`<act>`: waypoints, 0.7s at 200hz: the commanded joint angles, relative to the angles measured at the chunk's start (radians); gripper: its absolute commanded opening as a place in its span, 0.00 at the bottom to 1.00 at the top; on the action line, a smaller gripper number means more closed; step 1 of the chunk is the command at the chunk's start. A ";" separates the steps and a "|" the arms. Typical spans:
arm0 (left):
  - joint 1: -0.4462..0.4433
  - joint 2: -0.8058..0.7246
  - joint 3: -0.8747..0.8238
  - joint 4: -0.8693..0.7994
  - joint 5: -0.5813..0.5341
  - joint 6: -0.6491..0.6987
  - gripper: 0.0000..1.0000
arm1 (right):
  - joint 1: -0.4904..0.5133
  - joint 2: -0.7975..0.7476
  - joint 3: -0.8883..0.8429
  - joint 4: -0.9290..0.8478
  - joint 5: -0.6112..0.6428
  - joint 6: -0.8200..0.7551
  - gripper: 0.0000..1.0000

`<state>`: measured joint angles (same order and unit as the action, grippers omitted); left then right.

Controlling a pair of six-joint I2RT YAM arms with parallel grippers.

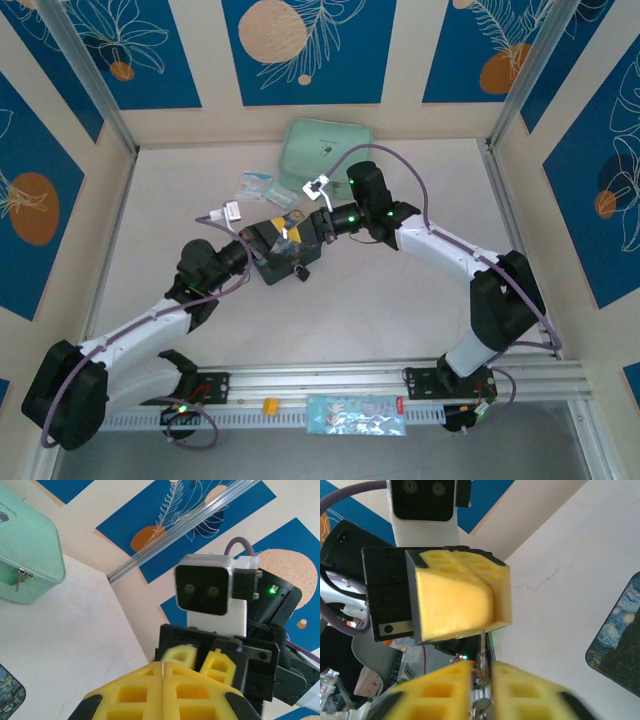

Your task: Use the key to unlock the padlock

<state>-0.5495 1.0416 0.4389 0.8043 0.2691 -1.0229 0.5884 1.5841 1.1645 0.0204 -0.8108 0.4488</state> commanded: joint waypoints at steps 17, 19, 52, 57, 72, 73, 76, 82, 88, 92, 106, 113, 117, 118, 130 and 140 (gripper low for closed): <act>-0.002 -0.015 -0.015 0.062 -0.043 0.004 0.00 | -0.006 -0.047 -0.113 0.268 0.055 0.219 0.56; -0.003 -0.016 -0.017 0.061 -0.045 0.005 0.00 | -0.004 -0.048 -0.121 0.282 0.061 0.230 0.56; -0.015 -0.020 -0.010 0.043 -0.050 0.036 0.00 | 0.010 -0.073 -0.204 0.437 0.163 0.340 0.58; -0.015 -0.020 -0.009 0.041 -0.050 0.040 0.00 | 0.016 -0.077 -0.209 0.448 0.174 0.344 0.58; -0.016 -0.020 -0.013 0.044 -0.050 0.044 0.00 | 0.033 -0.092 -0.216 0.457 0.208 0.340 0.57; -0.016 -0.021 -0.014 0.044 -0.050 0.044 0.00 | 0.035 -0.093 -0.216 0.457 0.210 0.340 0.57; -0.017 -0.021 -0.013 0.045 -0.051 0.045 0.00 | 0.036 -0.095 -0.216 0.458 0.213 0.338 0.57; -0.018 -0.022 -0.015 0.045 -0.053 0.044 0.00 | 0.043 -0.101 -0.218 0.458 0.222 0.335 0.57; -0.018 -0.022 -0.017 0.048 -0.055 0.043 0.00 | 0.046 -0.103 -0.219 0.459 0.229 0.334 0.56; -0.018 -0.022 -0.018 0.049 -0.056 0.043 0.00 | 0.048 -0.105 -0.220 0.462 0.232 0.332 0.56; -0.019 -0.022 -0.024 0.058 -0.060 0.039 0.00 | 0.052 -0.103 -0.221 0.469 0.237 0.336 0.53; -0.020 -0.022 -0.026 0.061 -0.063 0.036 0.00 | 0.054 -0.098 -0.222 0.483 0.235 0.344 0.50; -0.020 -0.020 -0.028 0.062 -0.065 0.034 0.00 | 0.055 -0.095 -0.222 0.488 0.233 0.348 0.48; -0.020 -0.020 -0.028 0.063 -0.066 0.034 0.00 | 0.056 -0.094 -0.221 0.490 0.232 0.348 0.47; -0.021 -0.020 -0.032 0.072 -0.073 0.029 0.00 | 0.063 -0.083 -0.220 0.507 0.227 0.359 0.39; -0.023 -0.020 -0.035 0.082 -0.078 0.024 0.00 | 0.069 -0.075 -0.218 0.514 0.225 0.365 0.34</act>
<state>-0.5617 1.0409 0.4187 0.8307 0.2161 -1.0122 0.6437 1.5036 0.9520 0.4843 -0.5991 0.7887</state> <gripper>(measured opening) 0.043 0.392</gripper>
